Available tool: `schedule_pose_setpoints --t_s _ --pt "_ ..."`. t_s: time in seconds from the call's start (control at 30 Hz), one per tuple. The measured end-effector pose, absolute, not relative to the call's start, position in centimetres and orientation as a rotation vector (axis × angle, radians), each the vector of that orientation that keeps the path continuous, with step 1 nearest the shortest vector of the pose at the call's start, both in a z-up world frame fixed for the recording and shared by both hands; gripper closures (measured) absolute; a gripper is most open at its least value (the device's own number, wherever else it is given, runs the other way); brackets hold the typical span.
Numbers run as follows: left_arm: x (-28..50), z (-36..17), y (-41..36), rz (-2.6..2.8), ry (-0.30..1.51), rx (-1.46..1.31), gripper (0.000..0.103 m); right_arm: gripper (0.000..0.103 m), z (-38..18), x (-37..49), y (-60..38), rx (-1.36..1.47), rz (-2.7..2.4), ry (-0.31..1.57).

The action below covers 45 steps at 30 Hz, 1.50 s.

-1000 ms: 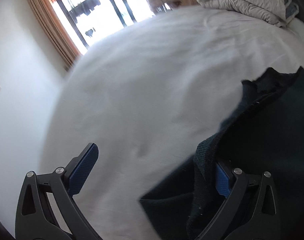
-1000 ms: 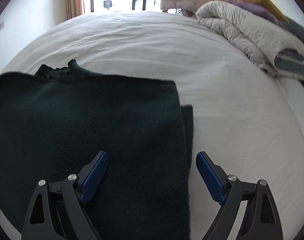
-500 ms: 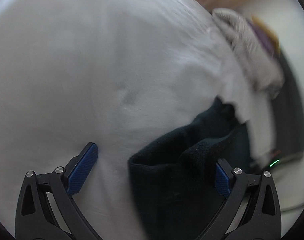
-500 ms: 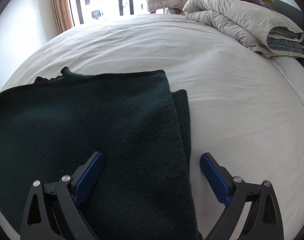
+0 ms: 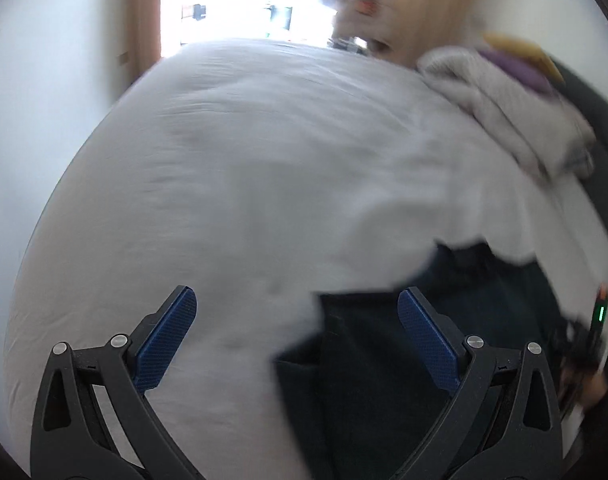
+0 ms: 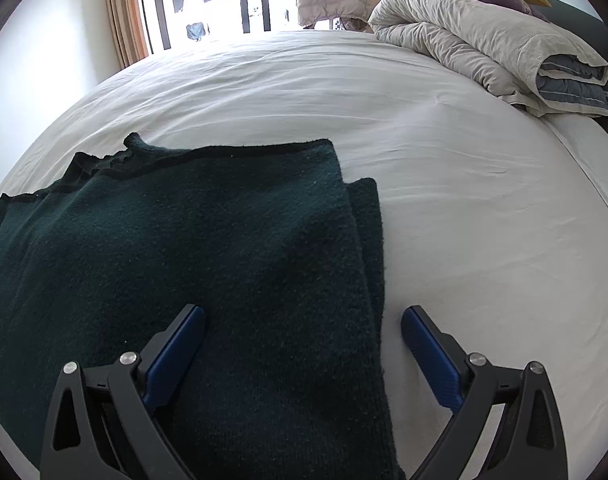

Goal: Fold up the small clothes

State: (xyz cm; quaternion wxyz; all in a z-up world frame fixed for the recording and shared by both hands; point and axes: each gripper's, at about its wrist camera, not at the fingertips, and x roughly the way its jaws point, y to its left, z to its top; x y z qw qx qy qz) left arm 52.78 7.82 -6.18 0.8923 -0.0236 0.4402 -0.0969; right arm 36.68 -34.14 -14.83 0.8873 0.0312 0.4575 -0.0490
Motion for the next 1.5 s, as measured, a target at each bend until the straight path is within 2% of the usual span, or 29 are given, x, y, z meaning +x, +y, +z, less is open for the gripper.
schedule_pose_setpoints --t_s 0.07,0.13,0.2,0.23,0.3,0.53,0.77,0.8,0.83,0.87,0.9,0.97,1.1,1.2,1.27,1.33,1.5 --pt "51.9 -7.9 3.8 -0.195 0.931 0.094 0.0 0.005 -14.5 36.2 -34.4 0.098 -0.092 0.936" --pt "50.7 -11.2 2.4 -0.145 0.99 0.188 0.0 0.01 -14.3 35.7 -34.9 0.123 -0.087 0.922" --pt "49.7 -15.0 3.0 -0.135 1.1 0.161 0.0 0.011 -14.0 34.8 -35.9 0.146 -0.118 0.901" --pt "48.7 -15.4 3.9 -0.146 1.072 0.113 0.0 0.011 -13.9 34.3 -36.6 0.165 -0.139 0.89" --pt "46.6 -15.0 5.5 -0.128 1.045 0.067 0.0 0.015 -13.4 32.9 -38.3 0.214 -0.187 0.861" --pt "38.4 -11.9 7.0 -0.086 0.939 0.046 0.001 0.016 -11.8 28.9 -40.8 0.323 -0.183 0.777" --pt "34.7 -12.6 5.6 -0.269 0.984 -0.156 0.002 0.018 -12.0 29.0 -38.7 0.296 -0.08 0.809" --pt "34.2 -12.6 5.8 -0.277 0.983 -0.173 0.004 0.018 -12.1 28.8 -38.5 0.305 -0.066 0.809" --pt "33.8 -12.6 5.8 -0.283 0.974 -0.182 0.013 0.018 -12.3 28.8 -38.6 0.311 -0.056 0.815" --pt "33.4 -12.6 5.8 -0.292 0.968 -0.187 0.026 0.018 -12.7 28.8 -38.5 0.317 -0.047 0.826" --pt "33.1 -12.5 6.0 -0.295 0.972 -0.19 0.029 0.018 -13.3 28.8 -38.6 0.323 -0.043 0.84" --pt "32.7 -12.4 6.6 -0.284 0.969 -0.203 0.046 0.018 -13.9 28.5 -38.6 0.337 -0.041 0.839" --pt "34.1 -12.9 8.4 -0.304 0.971 -0.254 0.052 0.019 -13.9 27.9 -38.6 0.38 -0.019 0.81" --pt "34.8 -13.5 7.8 -0.31 0.963 -0.265 0.057 0.024 -13.9 27.8 -38.6 0.391 -0.002 0.807" --pt "34.8 -13.6 8.1 -0.309 0.957 -0.295 0.065 0.026 -13.8 27.7 -38.6 0.403 0.016 0.803" --pt "35.0 -14.0 8.1 -0.312 0.952 -0.316 0.068 0.028 -13.8 27.6 -38.5 0.403 0.024 0.802" --pt "33.2 -12.7 8.3 -0.249 0.882 -0.247 0.069 0.03 -14.0 27.4 -38.4 0.403 0.032 0.803"
